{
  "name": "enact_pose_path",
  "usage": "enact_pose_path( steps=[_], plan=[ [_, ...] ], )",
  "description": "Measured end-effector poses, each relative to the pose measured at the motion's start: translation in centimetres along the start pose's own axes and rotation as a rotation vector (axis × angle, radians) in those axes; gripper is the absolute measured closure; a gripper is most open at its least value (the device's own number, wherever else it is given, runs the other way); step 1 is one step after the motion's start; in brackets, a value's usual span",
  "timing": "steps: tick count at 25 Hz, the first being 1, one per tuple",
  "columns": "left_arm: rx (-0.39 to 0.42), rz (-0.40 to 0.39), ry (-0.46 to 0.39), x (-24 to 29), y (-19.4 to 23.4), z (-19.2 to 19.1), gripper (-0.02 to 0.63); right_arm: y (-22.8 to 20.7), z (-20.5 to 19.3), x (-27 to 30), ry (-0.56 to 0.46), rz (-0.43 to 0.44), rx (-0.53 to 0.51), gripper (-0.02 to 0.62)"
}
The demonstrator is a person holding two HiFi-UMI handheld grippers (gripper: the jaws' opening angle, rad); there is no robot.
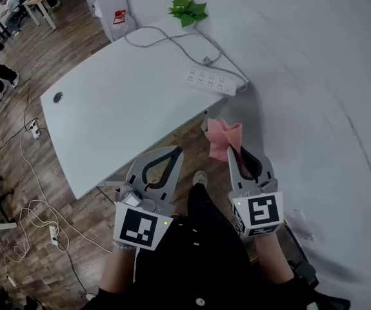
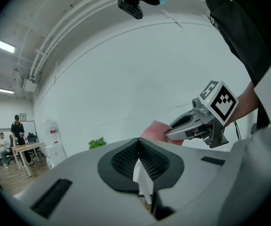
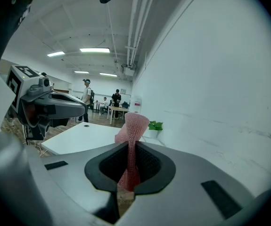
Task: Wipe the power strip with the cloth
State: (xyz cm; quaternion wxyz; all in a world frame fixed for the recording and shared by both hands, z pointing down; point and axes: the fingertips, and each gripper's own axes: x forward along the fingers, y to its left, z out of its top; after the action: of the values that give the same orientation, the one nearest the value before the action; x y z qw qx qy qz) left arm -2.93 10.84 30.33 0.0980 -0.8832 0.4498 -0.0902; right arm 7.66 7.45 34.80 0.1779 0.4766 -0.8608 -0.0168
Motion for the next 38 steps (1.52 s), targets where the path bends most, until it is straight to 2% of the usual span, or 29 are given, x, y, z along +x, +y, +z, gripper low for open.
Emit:
enact_pose_path(
  steps=[11, 19, 27, 38],
  plan=[
    [-0.008, 0.075, 0.039, 10.4, 4.1, -0.1, 0.593, -8.6, 1.1, 7.6, -0.012, 0.075, -0.024, 0.541],
    [-0.011, 0.106, 0.045, 15.8, 5.5, 0.4, 0.593, -13.2, 1.9, 10.9, -0.032, 0.108, -0.031, 0.541],
    [-0.009, 0.086, 0.044, 18.1, 5.8, 0.7, 0.592, -14.7, 1.8, 12.1, -0.029, 0.108, 0.003, 0.541],
    [-0.017, 0.067, 0.064, 19.5, 9.4, -0.4, 0.594, -15.2, 2.6, 15.4, -0.005, 0.087, 0.007, 0.541]
  ],
)
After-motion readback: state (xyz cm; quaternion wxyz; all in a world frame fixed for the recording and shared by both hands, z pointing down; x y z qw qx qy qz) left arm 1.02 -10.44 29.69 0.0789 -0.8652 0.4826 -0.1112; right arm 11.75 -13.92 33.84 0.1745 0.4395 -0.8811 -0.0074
